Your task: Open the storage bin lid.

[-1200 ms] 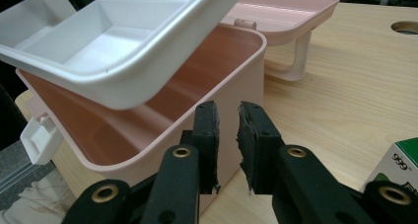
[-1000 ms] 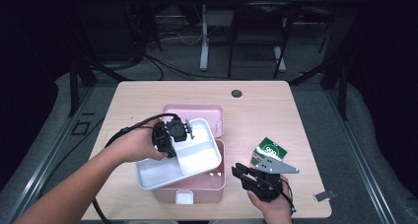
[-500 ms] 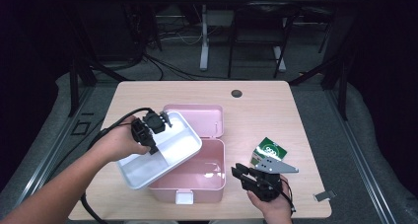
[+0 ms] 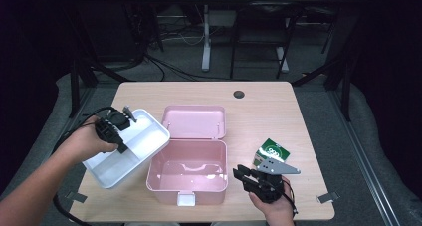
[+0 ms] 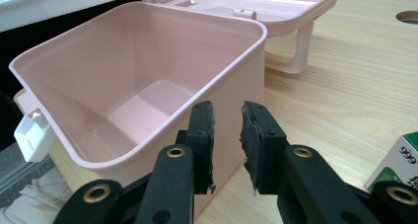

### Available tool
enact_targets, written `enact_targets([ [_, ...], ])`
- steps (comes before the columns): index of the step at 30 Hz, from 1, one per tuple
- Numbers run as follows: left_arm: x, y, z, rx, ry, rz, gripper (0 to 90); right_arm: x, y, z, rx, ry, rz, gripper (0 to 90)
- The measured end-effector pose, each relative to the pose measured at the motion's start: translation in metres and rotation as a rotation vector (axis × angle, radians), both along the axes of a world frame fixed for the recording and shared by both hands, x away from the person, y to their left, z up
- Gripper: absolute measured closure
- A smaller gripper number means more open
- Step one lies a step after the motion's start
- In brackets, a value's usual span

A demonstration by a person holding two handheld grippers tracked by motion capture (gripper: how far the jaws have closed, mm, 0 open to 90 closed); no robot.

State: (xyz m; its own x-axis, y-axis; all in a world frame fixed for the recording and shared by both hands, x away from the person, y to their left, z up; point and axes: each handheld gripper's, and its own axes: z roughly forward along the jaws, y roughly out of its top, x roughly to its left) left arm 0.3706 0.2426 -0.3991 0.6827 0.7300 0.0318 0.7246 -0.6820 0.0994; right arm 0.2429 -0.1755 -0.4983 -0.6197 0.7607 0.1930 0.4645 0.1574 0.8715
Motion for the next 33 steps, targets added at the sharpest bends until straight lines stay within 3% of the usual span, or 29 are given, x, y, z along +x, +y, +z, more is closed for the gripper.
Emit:
enact_targets([
  [9, 0.005, 0.027, -0.011, -0.004, 0.011, 0.061, 89.1, 0.0, 0.001, -0.001, -0.007, 0.002, -0.002, 74.6],
  [19, 0.013, 0.034, -0.028, -0.003, 0.018, 0.089, 89.1, 0.0, 0.001, -0.001, -0.004, 0.003, 0.004, 74.0],
  [25, 0.02, 0.033, -0.047, 0.004, 0.034, 0.098, 89.1, 0.0, 0.0, 0.0, -0.01, 0.002, 0.001, 73.1],
  [30, 0.024, 0.031, -0.073, 0.013, 0.048, 0.104, 89.1, 0.0, -0.001, -0.001, -0.006, 0.005, 0.0, 72.7],
  [32, 0.024, 0.031, -0.076, 0.014, 0.049, 0.106, 89.1, 0.0, -0.001, -0.001, -0.006, 0.006, 0.002, 72.6],
  [33, 0.025, 0.03, -0.086, 0.014, 0.05, 0.108, 89.1, 0.0, 0.0, -0.001, -0.008, 0.006, 0.0, 72.4],
])
